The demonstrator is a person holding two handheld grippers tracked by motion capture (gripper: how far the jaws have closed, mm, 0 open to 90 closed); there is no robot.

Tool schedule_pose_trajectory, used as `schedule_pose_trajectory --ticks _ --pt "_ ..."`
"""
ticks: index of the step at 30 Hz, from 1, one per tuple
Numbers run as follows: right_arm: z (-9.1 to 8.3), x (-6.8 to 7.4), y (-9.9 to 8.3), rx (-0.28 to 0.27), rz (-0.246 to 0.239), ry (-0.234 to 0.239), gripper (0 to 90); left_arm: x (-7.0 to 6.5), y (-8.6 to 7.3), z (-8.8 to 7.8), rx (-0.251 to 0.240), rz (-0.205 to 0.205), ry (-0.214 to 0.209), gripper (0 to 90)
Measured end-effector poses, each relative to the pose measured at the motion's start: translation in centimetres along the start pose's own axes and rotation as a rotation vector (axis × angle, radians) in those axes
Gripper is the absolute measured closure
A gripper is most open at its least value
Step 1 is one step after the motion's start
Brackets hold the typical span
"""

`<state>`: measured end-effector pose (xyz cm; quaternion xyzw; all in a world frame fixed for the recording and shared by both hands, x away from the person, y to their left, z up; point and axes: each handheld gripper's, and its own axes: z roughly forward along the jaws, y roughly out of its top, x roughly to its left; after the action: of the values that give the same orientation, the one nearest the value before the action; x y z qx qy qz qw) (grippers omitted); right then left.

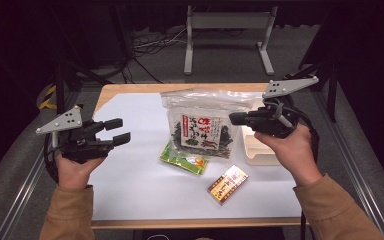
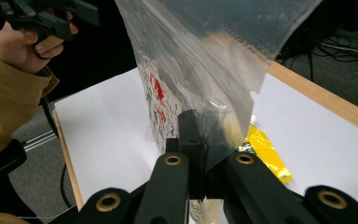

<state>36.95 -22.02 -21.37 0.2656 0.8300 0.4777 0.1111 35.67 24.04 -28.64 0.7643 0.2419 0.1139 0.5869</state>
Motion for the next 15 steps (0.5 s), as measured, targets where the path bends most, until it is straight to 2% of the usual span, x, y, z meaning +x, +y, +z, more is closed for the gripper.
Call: schedule_pose_trajectory --ticks 6,7,9,15 --pt "-1.2 -0.9 0.5 0.003 0.009 -0.045 89.3 0.3 -0.3 0.5 0.034 0.001 0.024 39.5" --pt "-1.5 -1.1 0.7 0.002 0.01 -0.057 89.3 0.3 -0.4 0.6 0.04 -0.012 0.028 39.1" --pt "-2.0 -1.5 0.9 0.002 0.014 -0.073 89.3 0.4 -0.5 0.8 0.05 -0.004 0.033 38.7" --pt "-3.1 -2.4 1.2 0.0 0.027 -0.114 89.3 0.9 -1.0 1.1 0.068 -0.027 0.047 37.7"
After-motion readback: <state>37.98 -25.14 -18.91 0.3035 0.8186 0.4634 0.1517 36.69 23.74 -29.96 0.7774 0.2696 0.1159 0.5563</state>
